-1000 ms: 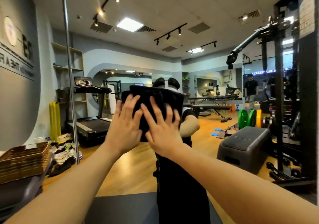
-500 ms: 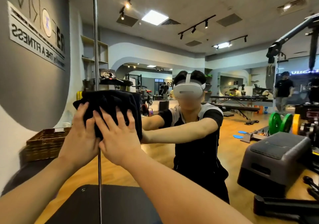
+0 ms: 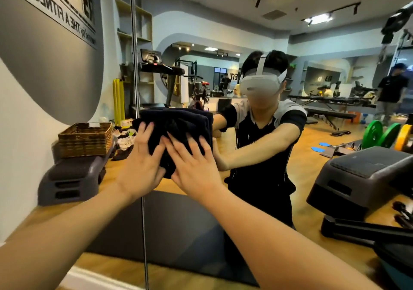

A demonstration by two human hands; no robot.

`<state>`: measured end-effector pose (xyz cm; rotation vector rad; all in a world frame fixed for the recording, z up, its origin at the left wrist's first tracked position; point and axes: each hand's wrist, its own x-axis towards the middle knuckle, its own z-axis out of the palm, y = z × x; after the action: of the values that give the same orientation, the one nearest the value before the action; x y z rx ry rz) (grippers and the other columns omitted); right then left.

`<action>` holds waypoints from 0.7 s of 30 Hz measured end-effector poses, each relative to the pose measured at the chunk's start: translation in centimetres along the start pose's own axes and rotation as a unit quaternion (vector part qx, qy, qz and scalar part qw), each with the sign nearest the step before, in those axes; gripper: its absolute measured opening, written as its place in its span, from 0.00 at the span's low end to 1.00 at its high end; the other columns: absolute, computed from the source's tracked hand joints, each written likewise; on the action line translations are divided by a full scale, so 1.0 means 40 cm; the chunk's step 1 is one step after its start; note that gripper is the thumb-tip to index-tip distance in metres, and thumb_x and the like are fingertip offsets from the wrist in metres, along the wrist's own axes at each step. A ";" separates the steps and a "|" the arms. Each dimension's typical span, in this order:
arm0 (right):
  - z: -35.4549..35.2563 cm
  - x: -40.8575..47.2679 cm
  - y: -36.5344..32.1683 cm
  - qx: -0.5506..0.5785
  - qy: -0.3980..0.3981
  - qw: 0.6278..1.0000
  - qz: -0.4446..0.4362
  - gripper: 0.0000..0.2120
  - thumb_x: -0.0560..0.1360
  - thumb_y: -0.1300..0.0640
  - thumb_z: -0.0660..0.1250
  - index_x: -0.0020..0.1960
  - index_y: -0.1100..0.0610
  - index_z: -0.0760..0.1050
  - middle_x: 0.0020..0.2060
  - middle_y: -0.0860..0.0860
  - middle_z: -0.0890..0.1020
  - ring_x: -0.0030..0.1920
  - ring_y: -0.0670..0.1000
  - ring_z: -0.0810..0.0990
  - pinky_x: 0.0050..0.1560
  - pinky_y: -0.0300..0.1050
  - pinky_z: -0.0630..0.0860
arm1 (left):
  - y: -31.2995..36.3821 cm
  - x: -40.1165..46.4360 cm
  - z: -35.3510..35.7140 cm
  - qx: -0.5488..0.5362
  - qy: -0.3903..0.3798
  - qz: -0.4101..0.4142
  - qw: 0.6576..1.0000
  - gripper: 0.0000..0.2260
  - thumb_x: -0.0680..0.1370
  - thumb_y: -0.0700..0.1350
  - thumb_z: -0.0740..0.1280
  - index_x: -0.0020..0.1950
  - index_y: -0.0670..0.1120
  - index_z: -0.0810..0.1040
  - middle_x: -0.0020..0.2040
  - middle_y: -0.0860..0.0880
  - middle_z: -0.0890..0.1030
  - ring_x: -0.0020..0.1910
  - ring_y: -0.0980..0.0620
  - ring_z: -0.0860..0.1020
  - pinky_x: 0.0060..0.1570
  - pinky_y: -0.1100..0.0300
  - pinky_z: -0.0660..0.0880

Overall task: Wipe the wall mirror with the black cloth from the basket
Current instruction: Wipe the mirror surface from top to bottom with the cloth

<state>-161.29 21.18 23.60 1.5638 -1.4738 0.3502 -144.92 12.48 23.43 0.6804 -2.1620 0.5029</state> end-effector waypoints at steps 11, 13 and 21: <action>-0.082 -0.261 0.293 -0.047 0.047 0.998 0.000 0.36 0.76 0.47 0.62 0.82 0.46 0.57 0.81 0.45 0.60 0.77 0.54 0.66 0.76 0.57 0.62 | 0.311 0.051 0.067 -0.034 0.031 0.101 0.994 0.31 0.75 0.50 0.69 0.75 0.38 0.70 0.78 0.29 0.55 0.80 0.28 0.48 0.77 0.33 0.55; -0.101 -0.317 0.354 -0.058 0.053 0.997 0.014 0.35 0.77 0.47 0.61 0.82 0.46 0.57 0.81 0.45 0.59 0.78 0.54 0.65 0.75 0.58 0.64 | 0.379 0.076 0.081 -0.040 0.036 0.128 0.990 0.31 0.75 0.51 0.69 0.75 0.39 0.71 0.79 0.29 0.55 0.79 0.27 0.49 0.74 0.30 0.58; -0.170 -0.549 0.630 -0.122 0.044 0.991 0.034 0.39 0.75 0.44 0.68 0.82 0.47 0.57 0.82 0.49 0.58 0.80 0.56 0.61 0.77 0.58 0.62 | 0.723 0.171 0.143 -0.062 0.082 0.188 0.977 0.34 0.71 0.51 0.68 0.76 0.40 0.68 0.79 0.31 0.53 0.78 0.26 0.52 0.75 0.30 0.54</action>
<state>-186.58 43.98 21.60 1.2908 -1.4455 0.2655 -169.74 29.72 21.73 0.1507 -2.1489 0.5916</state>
